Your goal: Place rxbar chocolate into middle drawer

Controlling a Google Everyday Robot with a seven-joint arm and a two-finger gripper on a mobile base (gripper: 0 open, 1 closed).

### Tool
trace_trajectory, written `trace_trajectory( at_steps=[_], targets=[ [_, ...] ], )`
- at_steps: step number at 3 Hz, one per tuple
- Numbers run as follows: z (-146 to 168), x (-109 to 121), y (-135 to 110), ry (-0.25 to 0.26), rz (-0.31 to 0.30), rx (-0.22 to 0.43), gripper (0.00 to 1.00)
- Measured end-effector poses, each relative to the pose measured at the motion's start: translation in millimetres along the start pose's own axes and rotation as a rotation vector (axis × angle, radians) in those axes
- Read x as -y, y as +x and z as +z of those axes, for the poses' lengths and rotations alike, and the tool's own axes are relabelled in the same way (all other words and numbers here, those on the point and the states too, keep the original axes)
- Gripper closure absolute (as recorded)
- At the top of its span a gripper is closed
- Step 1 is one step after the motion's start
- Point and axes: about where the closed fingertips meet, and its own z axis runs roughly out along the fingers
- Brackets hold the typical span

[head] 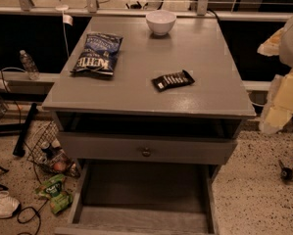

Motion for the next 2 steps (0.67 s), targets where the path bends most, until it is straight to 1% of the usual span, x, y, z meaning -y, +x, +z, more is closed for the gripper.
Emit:
trace_trajectory(
  at_steps=[1, 2],
  targets=[
    [0.0, 0.0, 0.0, 0.0, 0.0, 0.0, 0.0],
    [14.9, 32.4, -22.1, -0.007, -0.082, 0.054, 0.0]
  ],
)
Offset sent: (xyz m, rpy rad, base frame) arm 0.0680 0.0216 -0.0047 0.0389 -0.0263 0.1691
